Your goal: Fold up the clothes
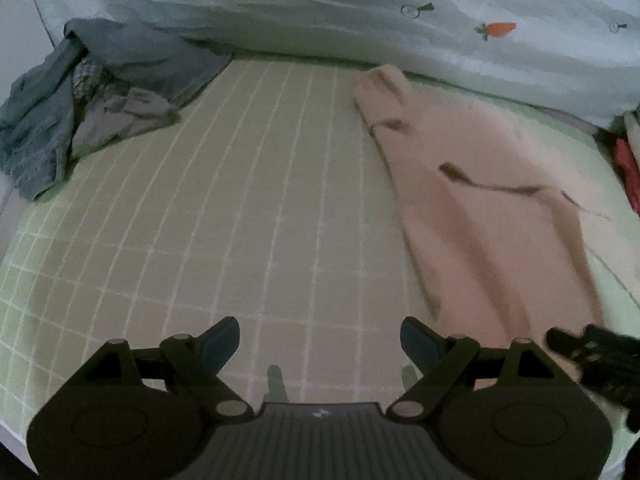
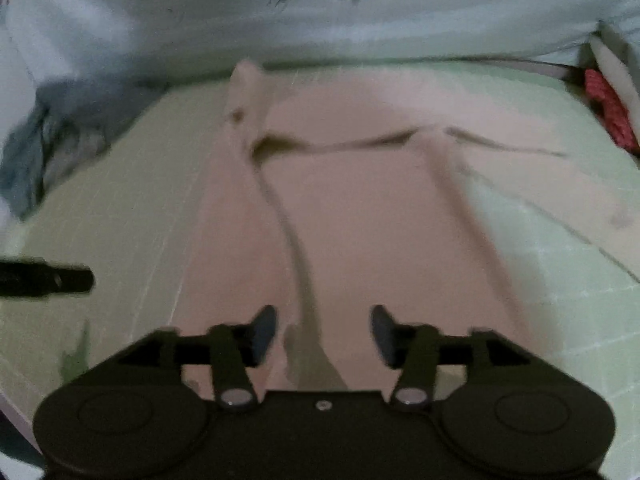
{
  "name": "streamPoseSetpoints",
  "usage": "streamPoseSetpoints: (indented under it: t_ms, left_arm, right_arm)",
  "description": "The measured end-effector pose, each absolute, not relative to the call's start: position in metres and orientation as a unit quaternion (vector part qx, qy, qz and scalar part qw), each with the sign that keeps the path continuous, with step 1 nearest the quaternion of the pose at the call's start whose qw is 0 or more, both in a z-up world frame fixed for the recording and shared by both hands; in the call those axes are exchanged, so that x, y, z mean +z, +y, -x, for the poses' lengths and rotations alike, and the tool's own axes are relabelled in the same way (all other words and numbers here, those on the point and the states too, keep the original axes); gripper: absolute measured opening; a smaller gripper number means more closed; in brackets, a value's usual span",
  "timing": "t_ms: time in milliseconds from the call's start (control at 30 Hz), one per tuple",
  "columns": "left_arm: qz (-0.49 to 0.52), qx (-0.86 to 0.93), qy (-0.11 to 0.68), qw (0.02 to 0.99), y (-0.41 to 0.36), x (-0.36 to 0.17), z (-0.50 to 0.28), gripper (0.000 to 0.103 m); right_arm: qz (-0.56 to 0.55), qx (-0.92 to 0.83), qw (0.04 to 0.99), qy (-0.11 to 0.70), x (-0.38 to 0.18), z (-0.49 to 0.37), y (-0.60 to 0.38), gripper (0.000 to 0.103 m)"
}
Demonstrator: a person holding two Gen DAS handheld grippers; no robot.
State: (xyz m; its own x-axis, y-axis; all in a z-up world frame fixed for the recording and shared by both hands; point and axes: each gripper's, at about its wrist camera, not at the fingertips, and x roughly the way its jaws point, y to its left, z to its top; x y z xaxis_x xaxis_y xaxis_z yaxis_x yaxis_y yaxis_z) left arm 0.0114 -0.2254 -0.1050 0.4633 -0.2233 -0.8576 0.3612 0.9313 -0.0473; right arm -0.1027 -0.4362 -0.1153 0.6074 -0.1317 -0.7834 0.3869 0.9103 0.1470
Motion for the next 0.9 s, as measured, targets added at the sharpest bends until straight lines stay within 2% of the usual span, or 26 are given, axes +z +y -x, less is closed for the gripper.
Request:
streamPoseSetpoints:
  t_ms: [67,300,400,667,800,900]
  left_arm:
    - [-0.07,-0.167,0.485,0.856,-0.238,-0.104,-0.014,0.09]
    - [-0.065,-0.136,0.51,0.847,-0.284,-0.123,-0.047,0.091]
    - [-0.064,-0.125,0.52,0.842,-0.302,-0.132,-0.062,0.091]
    - [-0.105,-0.103,0.54,0.829,-0.339,-0.161,-0.106,0.091]
    - [-0.115,-0.099,0.536,0.831,-0.347,-0.166,-0.119,0.102]
    - [-0.118,-0.096,0.537,0.83,-0.35,-0.167,-0.125,0.103]
  right_arm:
    - [-0.173,-0.156,0.886,0.401,-0.106,0.104,-0.459,0.073]
    - [-0.2,-0.206,0.878,0.383,-0.099,0.104,-0.544,0.074]
    - [-0.216,-0.232,0.872,0.374,-0.101,0.101,-0.583,0.077]
    - [-0.219,-0.296,0.849,0.378,-0.129,0.052,-0.691,0.08]
    - [-0.21,-0.306,0.842,0.392,-0.148,0.018,-0.731,0.08]
    - [-0.206,-0.294,0.843,0.4,-0.157,0.002,-0.746,0.079]
